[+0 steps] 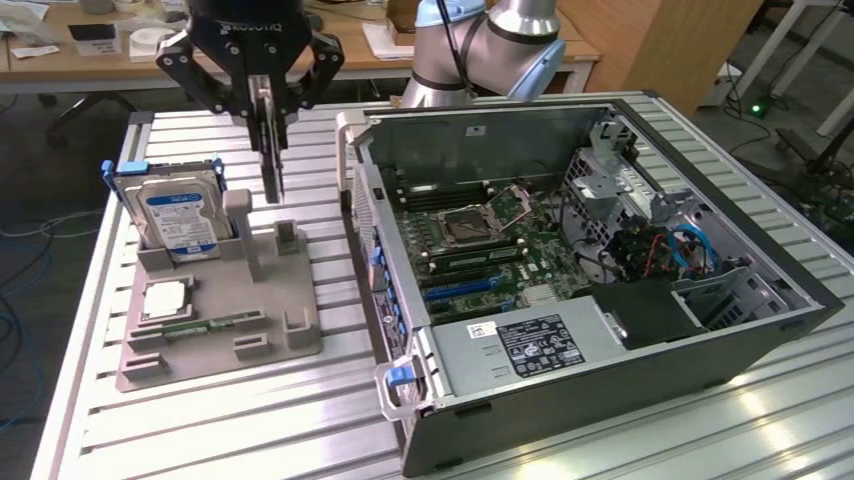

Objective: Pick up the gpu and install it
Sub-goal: 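Pick up the gpu and move the gpu toward the slot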

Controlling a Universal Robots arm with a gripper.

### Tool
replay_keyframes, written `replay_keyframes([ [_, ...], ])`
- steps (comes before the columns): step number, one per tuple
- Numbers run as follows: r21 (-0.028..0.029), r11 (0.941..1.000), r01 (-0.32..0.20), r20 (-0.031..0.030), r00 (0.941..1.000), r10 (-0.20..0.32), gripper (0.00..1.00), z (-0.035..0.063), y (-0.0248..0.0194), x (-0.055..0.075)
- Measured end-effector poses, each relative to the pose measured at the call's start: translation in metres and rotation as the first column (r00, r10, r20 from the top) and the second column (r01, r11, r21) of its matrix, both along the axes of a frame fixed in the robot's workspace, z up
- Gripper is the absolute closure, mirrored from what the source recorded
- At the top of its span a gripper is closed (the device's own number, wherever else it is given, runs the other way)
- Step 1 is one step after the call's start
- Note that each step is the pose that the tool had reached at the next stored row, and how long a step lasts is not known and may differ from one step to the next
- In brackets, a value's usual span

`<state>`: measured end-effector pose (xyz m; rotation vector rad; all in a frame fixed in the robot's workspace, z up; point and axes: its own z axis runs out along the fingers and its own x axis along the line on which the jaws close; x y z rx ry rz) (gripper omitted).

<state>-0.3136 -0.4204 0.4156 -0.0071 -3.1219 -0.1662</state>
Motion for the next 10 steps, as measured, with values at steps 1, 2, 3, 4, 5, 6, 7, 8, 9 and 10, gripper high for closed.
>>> replay_keyframes([
  [1,0.0001,1.0,0.0,0.0,1.0,0.0,0.73,0.0008,0.0,0.0],
  [2,0.0,1.0,0.0,0.0,1.0,0.0,0.73,0.0017,0.0,0.0],
  [3,0.0001,1.0,0.0,0.0,1.0,0.0,0.73,0.0028,0.0,0.0],
  [4,0.0001,1.0,0.0,0.0001,1.0,0.0,0.73,0.0038,0.0,0.0],
  [5,0.0001,1.0,0.0,0.0001,1.0,0.0,0.73,0.0045,0.0,0.0],
  [6,0.0001,1.0,0.0,0.0001,1.0,0.0,0.73,0.005,0.0,0.0],
  [7,0.0001,1.0,0.0,0.0001,1.0,0.0,0.73,0.0053,0.0,0.0],
  [8,-0.0002,1.0,0.0,0.0001,1.0,0.0,0.73,0.0054,-0.0001,0.0],
  [9,-0.0063,1.0,0.0,0.0,1.0,0.0,0.73,0.0054,-0.0001,0.0001],
  [10,-0.0181,0.9998,0.0,-0.0002,1.0,0.0,0.73,0.0056,-0.0001,0.0001],
])
